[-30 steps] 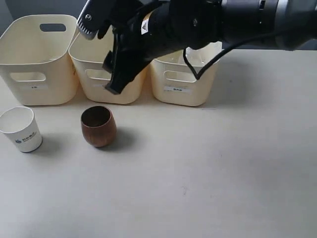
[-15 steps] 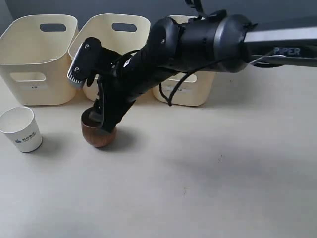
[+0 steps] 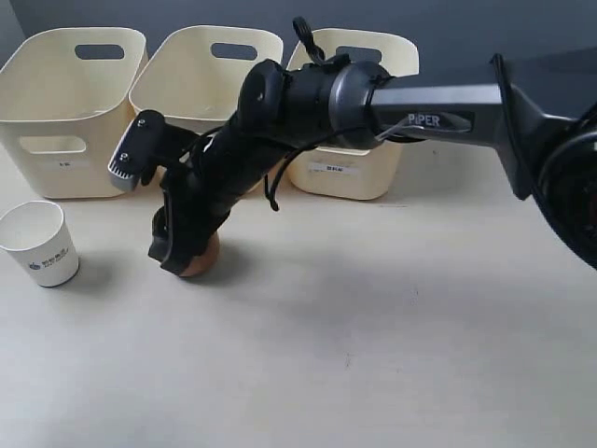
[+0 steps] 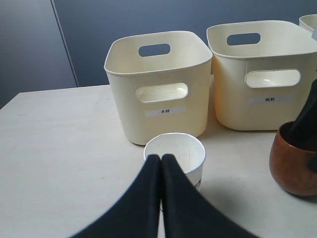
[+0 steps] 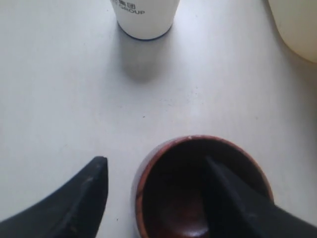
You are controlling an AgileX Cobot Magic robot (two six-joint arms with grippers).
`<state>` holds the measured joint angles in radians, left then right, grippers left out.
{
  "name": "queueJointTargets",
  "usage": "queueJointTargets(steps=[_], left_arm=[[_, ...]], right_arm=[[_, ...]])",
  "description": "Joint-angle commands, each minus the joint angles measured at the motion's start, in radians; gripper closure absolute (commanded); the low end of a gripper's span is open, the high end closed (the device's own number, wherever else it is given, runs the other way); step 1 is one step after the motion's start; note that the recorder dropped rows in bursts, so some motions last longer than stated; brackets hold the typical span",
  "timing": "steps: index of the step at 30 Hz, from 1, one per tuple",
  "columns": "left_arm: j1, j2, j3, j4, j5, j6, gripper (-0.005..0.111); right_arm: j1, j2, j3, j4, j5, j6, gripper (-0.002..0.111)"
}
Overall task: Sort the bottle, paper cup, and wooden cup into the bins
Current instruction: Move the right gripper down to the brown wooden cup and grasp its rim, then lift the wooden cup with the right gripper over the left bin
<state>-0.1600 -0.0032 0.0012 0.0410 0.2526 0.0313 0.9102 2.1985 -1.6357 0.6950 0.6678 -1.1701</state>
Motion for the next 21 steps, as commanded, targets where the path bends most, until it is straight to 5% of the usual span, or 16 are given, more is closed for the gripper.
queueJointTargets(steps=[1, 7, 21], left_arm=[[-0.003, 0.003, -0.001, 0.002, -0.014, -0.003, 0.107], [-0.003, 0.003, -0.001, 0.002, -0.014, -0.003, 0.107], [-0.003, 0.003, -0.001, 0.002, -0.014, -0.003, 0.107]], right_arm=[[-0.002, 0.001, -0.006, 0.013, 0.006, -0.004, 0.063], [-0.002, 0.032, -0.006, 0.015, 0.01, -0.002, 0.093], [-0.001, -0.062, -0.006, 0.008, 0.008, -0.006, 0.109]])
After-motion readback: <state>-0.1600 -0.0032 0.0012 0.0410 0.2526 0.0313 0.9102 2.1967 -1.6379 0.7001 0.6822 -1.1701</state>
